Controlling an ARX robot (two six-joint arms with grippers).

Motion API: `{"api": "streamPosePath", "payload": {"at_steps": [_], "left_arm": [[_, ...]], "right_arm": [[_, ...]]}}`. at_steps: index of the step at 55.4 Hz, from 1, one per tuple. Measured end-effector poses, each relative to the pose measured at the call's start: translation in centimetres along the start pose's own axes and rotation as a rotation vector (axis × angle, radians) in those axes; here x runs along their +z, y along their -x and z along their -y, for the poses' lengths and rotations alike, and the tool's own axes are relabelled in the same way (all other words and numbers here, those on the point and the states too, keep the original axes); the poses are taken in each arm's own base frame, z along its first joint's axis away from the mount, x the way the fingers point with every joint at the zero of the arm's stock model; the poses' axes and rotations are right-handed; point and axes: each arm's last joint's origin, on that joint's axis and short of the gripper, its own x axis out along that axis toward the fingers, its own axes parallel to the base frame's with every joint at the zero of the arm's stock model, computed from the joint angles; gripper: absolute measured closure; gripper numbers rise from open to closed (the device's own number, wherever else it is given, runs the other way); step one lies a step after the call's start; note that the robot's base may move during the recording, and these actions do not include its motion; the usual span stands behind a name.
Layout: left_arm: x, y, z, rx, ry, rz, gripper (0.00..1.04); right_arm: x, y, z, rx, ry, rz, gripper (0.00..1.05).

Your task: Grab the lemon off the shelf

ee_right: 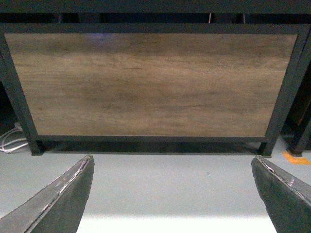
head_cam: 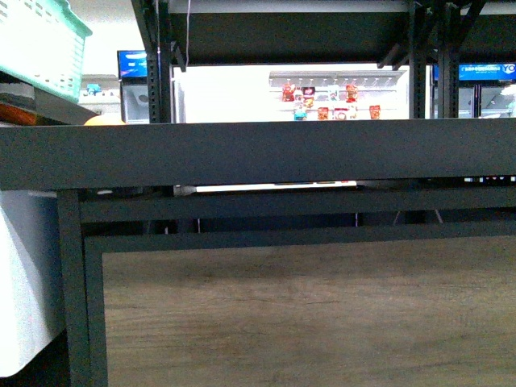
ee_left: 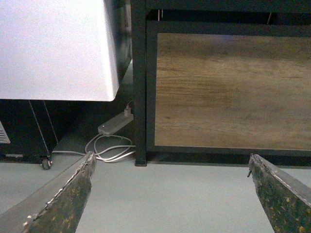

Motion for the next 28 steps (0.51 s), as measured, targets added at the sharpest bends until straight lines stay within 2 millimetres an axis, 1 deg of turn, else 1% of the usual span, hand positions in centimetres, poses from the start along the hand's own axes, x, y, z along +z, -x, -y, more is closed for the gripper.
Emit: {"api": "streamPosePath", "payload": {"at_steps": [28], "left_arm": [[0.0,0.0,0.0,0.0,0.0,0.0,0.08]], "right_arm": [[0.0,0.0,0.0,0.0,0.0,0.0,0.07]]}}
